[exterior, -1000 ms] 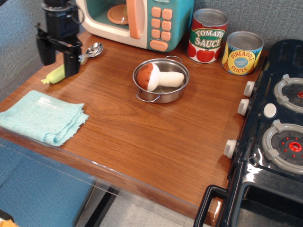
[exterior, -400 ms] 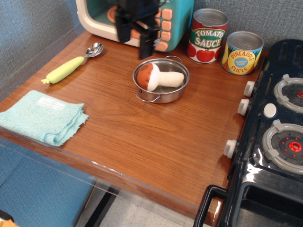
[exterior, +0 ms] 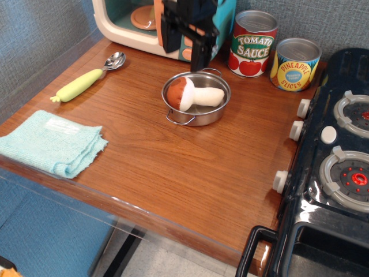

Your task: Place the mushroom outside the pot.

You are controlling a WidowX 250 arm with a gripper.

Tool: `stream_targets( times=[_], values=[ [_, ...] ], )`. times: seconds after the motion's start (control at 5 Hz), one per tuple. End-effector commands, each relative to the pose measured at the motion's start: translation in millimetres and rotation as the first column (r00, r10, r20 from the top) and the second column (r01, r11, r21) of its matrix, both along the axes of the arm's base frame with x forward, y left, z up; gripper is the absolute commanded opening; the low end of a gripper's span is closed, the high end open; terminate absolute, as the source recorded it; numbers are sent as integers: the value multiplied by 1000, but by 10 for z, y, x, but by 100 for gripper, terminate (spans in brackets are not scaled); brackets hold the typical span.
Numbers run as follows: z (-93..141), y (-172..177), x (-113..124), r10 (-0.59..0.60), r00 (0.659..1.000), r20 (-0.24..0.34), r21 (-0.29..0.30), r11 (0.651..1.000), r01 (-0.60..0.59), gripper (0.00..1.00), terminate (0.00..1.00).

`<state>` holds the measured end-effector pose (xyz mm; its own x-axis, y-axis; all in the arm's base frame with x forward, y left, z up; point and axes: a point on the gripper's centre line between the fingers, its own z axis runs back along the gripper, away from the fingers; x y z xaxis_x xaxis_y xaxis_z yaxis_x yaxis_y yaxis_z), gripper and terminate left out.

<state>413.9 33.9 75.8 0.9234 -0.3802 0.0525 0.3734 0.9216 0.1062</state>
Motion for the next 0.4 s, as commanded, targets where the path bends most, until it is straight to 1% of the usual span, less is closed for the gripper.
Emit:
stream_targets(
  times=[0.0,0.2],
  values=[
    [71,-129,-9,8,1000,20,21,1000,-8,100,0],
    [24,-211,-31,17,999,27,19,1000,-18,100,0]
  ],
)
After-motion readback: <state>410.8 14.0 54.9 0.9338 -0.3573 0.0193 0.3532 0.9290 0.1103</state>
